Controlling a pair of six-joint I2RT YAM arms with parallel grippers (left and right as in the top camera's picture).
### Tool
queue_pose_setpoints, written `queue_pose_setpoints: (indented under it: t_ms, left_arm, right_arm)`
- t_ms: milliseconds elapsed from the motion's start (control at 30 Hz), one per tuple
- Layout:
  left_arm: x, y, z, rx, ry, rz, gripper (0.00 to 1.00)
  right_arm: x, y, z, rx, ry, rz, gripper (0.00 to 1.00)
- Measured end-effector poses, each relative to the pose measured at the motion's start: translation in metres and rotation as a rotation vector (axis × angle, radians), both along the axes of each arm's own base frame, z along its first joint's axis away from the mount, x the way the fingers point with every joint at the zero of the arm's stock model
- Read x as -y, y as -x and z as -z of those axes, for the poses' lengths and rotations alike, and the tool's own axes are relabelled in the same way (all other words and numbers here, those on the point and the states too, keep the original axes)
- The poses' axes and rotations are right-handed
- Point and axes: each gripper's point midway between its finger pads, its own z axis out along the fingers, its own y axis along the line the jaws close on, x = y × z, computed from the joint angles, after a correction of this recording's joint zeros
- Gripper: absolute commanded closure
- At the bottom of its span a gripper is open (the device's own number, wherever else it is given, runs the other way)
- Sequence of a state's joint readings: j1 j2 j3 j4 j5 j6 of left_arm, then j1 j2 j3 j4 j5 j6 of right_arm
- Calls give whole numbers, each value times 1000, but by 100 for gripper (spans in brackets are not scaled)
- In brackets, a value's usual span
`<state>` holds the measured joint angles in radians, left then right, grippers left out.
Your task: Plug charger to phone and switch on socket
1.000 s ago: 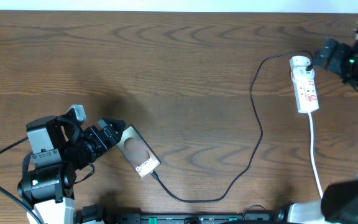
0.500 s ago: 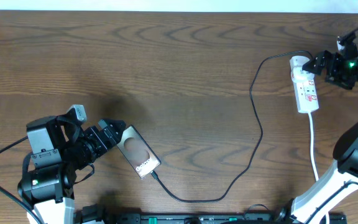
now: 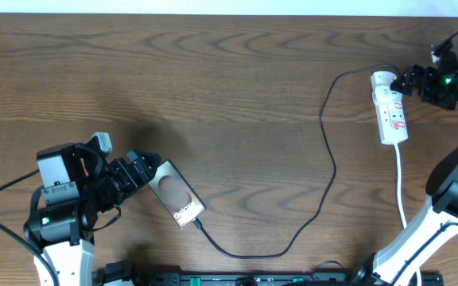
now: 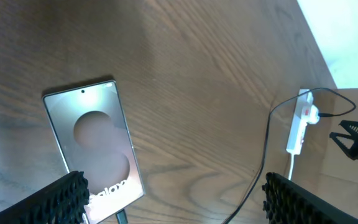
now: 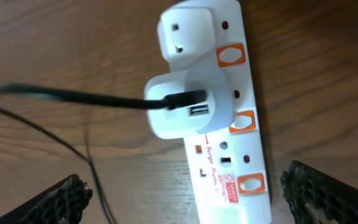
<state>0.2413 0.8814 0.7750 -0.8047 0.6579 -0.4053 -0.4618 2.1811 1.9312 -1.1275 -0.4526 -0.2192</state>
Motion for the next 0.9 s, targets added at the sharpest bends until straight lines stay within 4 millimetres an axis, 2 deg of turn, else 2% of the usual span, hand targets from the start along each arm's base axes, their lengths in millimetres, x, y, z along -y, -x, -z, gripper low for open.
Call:
queue_pose_setpoints:
  t_ms: [67,433,667,900]
  left_arm:
    - [-1,0,1,-3,-6,2,12]
    - [-1,0,2,0,-12,6,12]
    - [-1,0,2,0,-13,6,12]
    - [-1,0,2,0,-13,6,12]
  right_arm:
    - [-1,-2,8,-10,-3,-4,1]
    - [-14,-7,21,-27,-11,-35,1]
    - [-19,-8,53,-82,-32,-49,1]
    - [-26,-12,57,-78,-26,-67,1]
